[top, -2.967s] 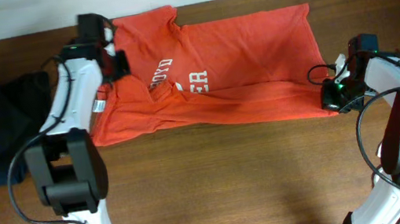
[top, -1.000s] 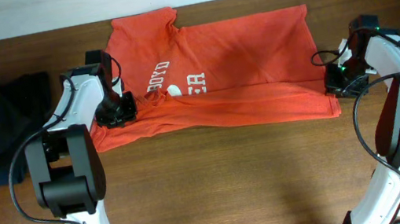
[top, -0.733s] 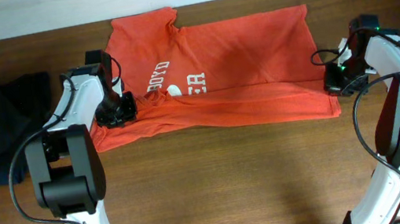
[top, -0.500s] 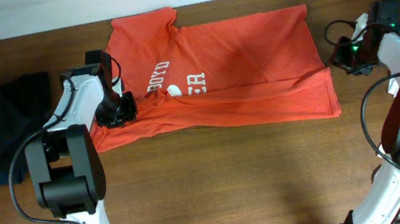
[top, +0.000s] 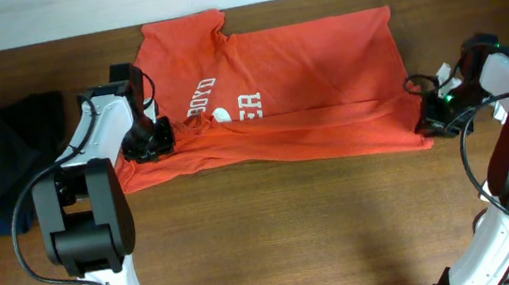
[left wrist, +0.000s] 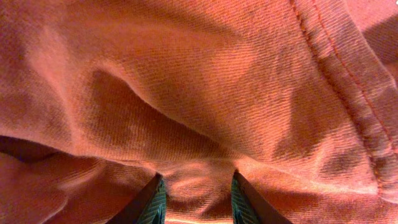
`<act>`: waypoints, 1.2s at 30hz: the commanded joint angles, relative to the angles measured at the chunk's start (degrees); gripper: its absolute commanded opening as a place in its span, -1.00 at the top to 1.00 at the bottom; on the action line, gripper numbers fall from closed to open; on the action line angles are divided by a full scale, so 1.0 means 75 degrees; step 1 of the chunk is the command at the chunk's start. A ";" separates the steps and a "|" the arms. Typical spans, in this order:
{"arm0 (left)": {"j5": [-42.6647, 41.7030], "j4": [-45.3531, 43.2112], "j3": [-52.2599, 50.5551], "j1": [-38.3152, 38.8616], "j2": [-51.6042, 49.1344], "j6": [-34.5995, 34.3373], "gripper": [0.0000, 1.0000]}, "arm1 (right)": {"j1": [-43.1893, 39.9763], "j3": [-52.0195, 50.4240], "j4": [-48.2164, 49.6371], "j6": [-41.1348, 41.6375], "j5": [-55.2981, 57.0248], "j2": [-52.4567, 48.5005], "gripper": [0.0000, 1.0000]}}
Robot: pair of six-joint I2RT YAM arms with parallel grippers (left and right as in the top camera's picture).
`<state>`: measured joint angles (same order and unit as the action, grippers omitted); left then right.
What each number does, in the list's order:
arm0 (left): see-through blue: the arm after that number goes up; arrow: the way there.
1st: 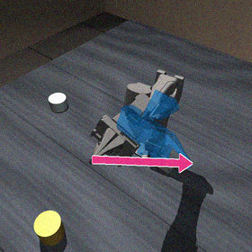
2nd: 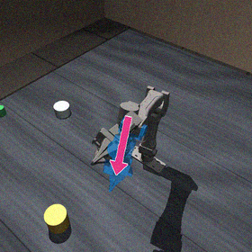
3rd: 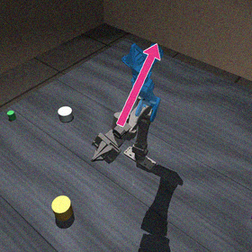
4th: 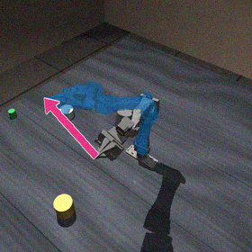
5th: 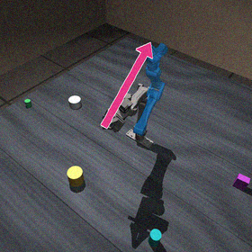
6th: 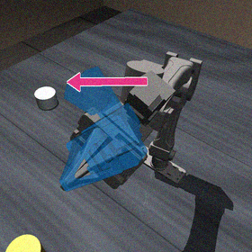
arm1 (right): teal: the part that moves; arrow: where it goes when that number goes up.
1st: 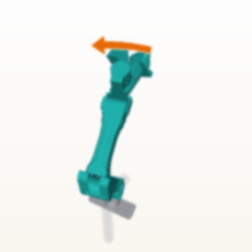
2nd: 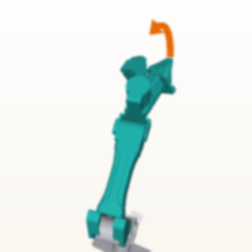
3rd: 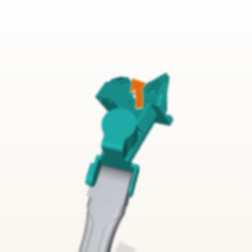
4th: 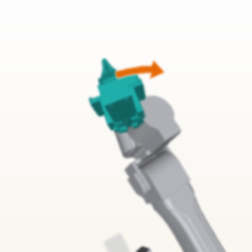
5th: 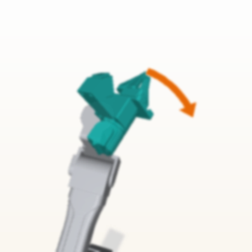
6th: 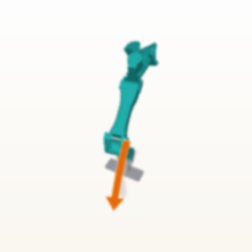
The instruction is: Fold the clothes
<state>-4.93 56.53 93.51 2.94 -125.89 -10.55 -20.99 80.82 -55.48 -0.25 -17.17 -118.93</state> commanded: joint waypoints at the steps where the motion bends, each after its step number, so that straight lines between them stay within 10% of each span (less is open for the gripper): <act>1: 0.0460 0.0184 -0.0341 -0.0061 -0.0216 -0.0070 0.30 | 0.0050 -0.0539 0.0268 -0.0125 0.0420 -0.0058 0.55; 6: 0.0635 0.0772 -0.1405 -0.0125 -0.0216 -0.0073 0.31 | 0.0044 -0.0612 -0.0708 0.1064 0.2707 -0.0058 0.57; 17: 0.0825 0.1941 -0.1186 -0.0157 0.0985 -0.0073 0.30 | 0.0047 0.0178 -0.1749 0.1612 0.2856 0.1075 0.49; 23: 0.0425 -0.1052 -0.0446 -0.0157 0.2264 0.0213 -0.40 | 0.0096 0.2384 -0.1201 0.0597 0.1154 0.1268 -0.32; 36: 0.0163 -0.5164 0.1699 -0.0367 -0.1338 0.0504 -0.50 | 0.0321 0.2454 -0.1241 0.0484 0.1139 0.1268 -0.39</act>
<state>-3.14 20.75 104.92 0.67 -132.27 -7.86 -18.92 98.37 -64.47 3.86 -8.10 -110.30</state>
